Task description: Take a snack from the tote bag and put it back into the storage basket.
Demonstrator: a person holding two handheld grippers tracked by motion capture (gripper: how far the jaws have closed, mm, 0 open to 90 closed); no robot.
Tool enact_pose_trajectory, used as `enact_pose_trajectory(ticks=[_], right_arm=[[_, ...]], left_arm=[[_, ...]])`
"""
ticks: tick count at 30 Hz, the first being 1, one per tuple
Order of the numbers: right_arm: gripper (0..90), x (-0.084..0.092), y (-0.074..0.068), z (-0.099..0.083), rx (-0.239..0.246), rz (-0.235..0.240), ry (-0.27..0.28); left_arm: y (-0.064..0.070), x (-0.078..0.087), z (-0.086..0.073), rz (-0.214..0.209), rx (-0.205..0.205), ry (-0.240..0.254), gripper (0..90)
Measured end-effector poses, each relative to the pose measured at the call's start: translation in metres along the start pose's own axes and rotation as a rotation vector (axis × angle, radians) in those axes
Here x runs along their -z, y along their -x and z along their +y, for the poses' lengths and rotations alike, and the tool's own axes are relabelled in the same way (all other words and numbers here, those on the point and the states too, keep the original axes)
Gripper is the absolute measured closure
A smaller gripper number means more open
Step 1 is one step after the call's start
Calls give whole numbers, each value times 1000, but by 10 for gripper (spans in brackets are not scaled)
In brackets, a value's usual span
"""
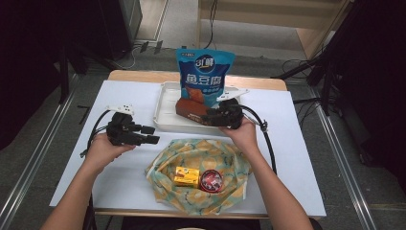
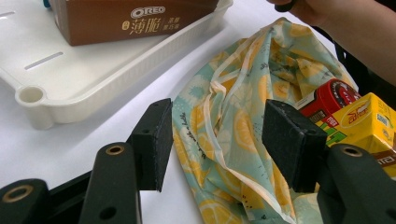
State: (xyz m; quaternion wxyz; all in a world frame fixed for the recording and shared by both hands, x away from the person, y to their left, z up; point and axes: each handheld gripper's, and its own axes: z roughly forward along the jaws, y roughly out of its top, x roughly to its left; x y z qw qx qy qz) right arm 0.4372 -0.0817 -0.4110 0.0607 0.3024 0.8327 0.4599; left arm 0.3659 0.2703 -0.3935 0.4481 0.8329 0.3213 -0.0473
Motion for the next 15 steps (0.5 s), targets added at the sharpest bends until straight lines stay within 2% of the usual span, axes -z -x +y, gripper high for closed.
enact_pose_trajectory(ticks=[5, 8, 15], right_arm=[[736, -9, -5, -3, 38, -11, -30], [822, -14, -7, -4, 36, -6, -45], [900, -27, -6, -6, 35, -12, -100]], left_arm=[[0, 0, 0, 1, 1, -2, 435], [0, -1, 0, 5, 2, -3, 436], [0, -1, 0, 6, -1, -9, 435]])
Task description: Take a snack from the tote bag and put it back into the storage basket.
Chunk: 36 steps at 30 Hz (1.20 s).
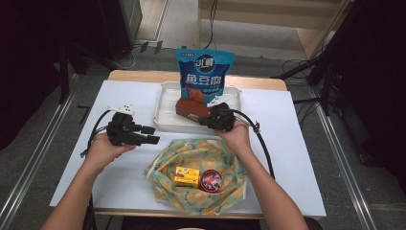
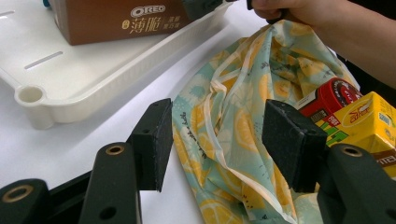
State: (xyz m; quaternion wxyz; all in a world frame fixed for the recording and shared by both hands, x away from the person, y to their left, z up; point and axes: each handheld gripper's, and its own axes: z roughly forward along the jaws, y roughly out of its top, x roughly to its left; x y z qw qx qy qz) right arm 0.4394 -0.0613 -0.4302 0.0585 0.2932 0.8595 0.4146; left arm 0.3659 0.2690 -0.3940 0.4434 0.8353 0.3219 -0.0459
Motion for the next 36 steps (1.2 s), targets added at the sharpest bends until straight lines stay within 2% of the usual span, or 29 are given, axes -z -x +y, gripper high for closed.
enact_pose_trajectory(ticks=[7, 17, 19, 24, 32, 36], right_arm=[[900, -4, 11, -1, -37, -29, -26], [900, -8, 23, 2, -79, -54, -5], [900, -12, 25, 3, -83, -53, -26], [900, -20, 28, 8, -87, -65, -40], [900, -26, 34, 8, -117, -72, -24], [900, -29, 37, 8, -129, -95, -18]], left_arm=[[0, -1, 0, -2, 0, -2, 435], [1, -1, 0, -2, -4, -5, 435], [0, -1, 0, -3, -3, -5, 435], [0, 0, 0, -2, 0, -1, 435], [0, -1, 0, -3, -3, -7, 435], [1, -1, 0, -4, -6, -8, 435]])
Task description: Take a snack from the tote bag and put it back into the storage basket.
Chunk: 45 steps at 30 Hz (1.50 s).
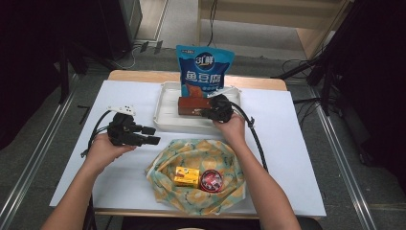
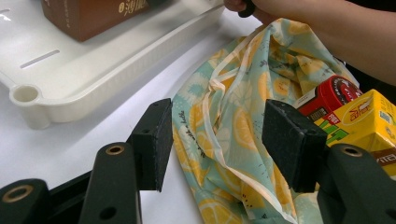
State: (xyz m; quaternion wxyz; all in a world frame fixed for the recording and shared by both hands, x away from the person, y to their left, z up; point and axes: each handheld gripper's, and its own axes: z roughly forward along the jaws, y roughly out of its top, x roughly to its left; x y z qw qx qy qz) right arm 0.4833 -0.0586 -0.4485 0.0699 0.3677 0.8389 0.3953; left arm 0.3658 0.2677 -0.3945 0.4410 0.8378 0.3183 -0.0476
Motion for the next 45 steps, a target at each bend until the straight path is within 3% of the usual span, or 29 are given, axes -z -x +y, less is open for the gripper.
enact_pose_trajectory(ticks=[4, 10, 20, 27, 33, 41, 45], right_arm=[[900, -1, 3, 1, -13, -13, 8], [900, -5, 3, 10, 0, -27, -23], [900, -6, 2, 12, -20, 2, -16], [900, 7, -6, 12, 2, 36, 15], [872, 19, -12, 11, 10, 60, 11], [774, 46, -22, 5, 16, 90, 57], [739, 58, -29, -2, 36, 77, 63]], left_arm=[[0, 0, 0, 0, 1, 1, 435], [0, 0, 0, -1, 2, 1, 435], [0, -1, 0, -3, 1, 2, 435], [1, 0, 0, 6, -3, 6, 436], [4, -1, 1, 13, -14, 5, 436], [7, -9, 3, 26, -22, 1, 445], [10, -10, 5, 19, -26, 6, 445]])
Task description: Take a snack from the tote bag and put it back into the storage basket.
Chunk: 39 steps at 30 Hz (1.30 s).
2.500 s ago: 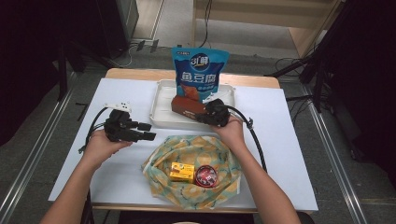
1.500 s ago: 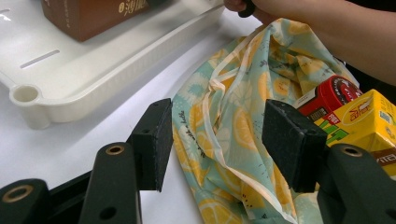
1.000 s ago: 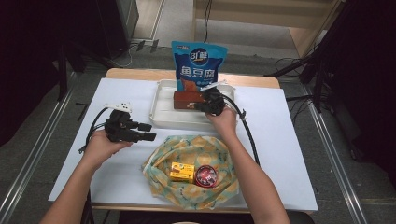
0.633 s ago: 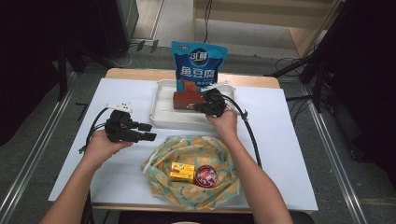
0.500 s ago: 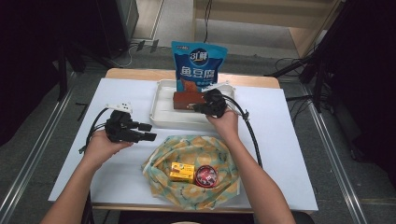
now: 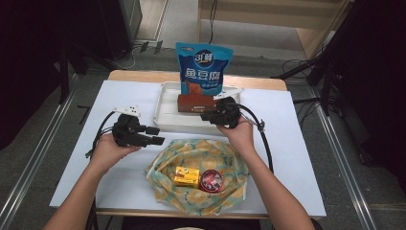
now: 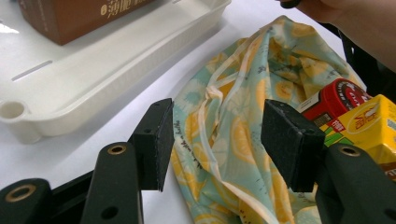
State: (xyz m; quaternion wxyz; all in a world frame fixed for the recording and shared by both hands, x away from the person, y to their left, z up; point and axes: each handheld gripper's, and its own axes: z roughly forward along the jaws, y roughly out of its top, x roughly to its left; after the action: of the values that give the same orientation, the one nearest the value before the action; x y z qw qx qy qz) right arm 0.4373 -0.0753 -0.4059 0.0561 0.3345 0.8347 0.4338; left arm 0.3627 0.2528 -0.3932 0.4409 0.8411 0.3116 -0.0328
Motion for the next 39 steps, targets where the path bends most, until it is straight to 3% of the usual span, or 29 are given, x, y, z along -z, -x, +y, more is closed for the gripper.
enact_pose_trajectory(ticks=[8, 13, 20, 30, 39], right_arm=[[670, 21, -10, -10, 11, 20, 14], [617, 29, -16, -19, 47, -4, 26], [525, 39, -16, -26, 22, 13, 39], [492, 56, -16, -46, -6, -8, 30], [482, 60, -21, -57, 20, -23, 12]], left_arm=[[8, 0, 0, 8, -28, -5, 444], [12, -2, -2, -10, -42, -21, 444], [15, -3, -3, -24, -58, -26, 443], [18, -9, 4, -48, -84, -31, 443], [24, -10, 5, -56, -101, -28, 443]])
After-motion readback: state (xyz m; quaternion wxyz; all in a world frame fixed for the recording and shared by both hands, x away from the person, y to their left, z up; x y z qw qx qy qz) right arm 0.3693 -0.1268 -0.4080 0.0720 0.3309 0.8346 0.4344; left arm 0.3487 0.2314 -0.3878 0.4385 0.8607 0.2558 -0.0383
